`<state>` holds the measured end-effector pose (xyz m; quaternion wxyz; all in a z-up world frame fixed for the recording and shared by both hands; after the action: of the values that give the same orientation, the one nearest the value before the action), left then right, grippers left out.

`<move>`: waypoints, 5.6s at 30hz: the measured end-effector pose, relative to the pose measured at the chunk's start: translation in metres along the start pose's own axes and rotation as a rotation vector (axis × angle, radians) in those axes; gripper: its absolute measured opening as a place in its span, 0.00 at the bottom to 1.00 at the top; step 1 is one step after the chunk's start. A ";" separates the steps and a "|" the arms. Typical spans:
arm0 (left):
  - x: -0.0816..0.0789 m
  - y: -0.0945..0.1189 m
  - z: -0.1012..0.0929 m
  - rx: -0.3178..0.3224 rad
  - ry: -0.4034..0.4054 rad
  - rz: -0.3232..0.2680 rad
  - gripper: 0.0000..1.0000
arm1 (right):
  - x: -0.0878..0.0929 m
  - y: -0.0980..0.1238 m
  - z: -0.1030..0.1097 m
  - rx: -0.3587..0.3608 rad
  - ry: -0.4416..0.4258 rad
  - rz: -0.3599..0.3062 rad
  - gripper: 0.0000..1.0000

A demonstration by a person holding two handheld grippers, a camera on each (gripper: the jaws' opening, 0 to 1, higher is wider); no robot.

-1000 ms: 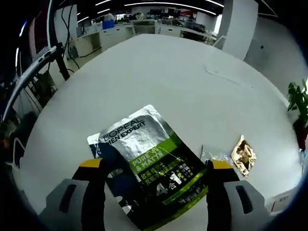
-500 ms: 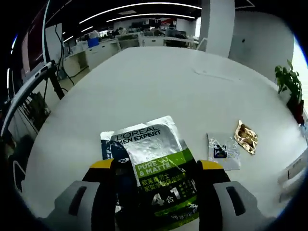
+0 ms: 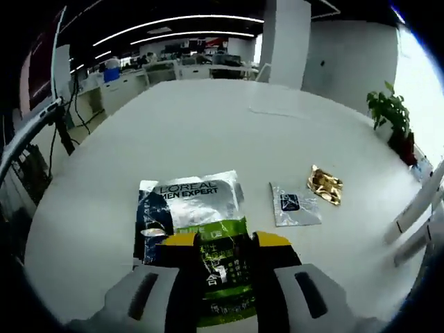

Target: Arrange the skincare products in the storage area until every visible bottle or jar stands upright without overlapping.

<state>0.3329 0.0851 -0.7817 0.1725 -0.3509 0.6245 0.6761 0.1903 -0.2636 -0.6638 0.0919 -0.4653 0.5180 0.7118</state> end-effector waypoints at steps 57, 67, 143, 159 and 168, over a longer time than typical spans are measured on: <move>-0.014 0.109 -0.021 0.506 0.277 -0.090 0.02 | -0.047 -0.030 0.104 -0.184 0.248 -0.152 0.91; -0.021 0.135 -0.029 0.585 0.382 -0.102 0.02 | -0.051 -0.034 0.127 -0.227 0.262 -0.151 0.91; -0.028 0.281 -0.090 0.962 0.325 -0.222 0.05 | -0.073 0.009 0.096 -0.221 -0.235 -0.495 0.01; -0.023 0.276 -0.063 0.801 0.377 -0.256 0.29 | -0.085 0.016 0.094 -0.458 -0.338 -0.561 0.01; -0.026 0.275 -0.050 0.756 0.402 -0.274 0.39 | -0.098 0.022 0.098 -0.616 -0.400 -0.622 0.01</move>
<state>0.1788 -0.0022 -0.5634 0.2520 -0.4671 0.7965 0.2896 0.1751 -0.1583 -0.5722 0.2560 -0.4578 0.0913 0.8465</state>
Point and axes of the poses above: the point that each gripper's makers call its tool centre point, and the gripper's own axes: y roughly backward along the fingers, z roughly to its left, x roughly out of its underside, the point moved 8 cm from there along y, roughly backward along the fingers, and after that the axes turned 11 degrees about -x, right-handed, at the moved point
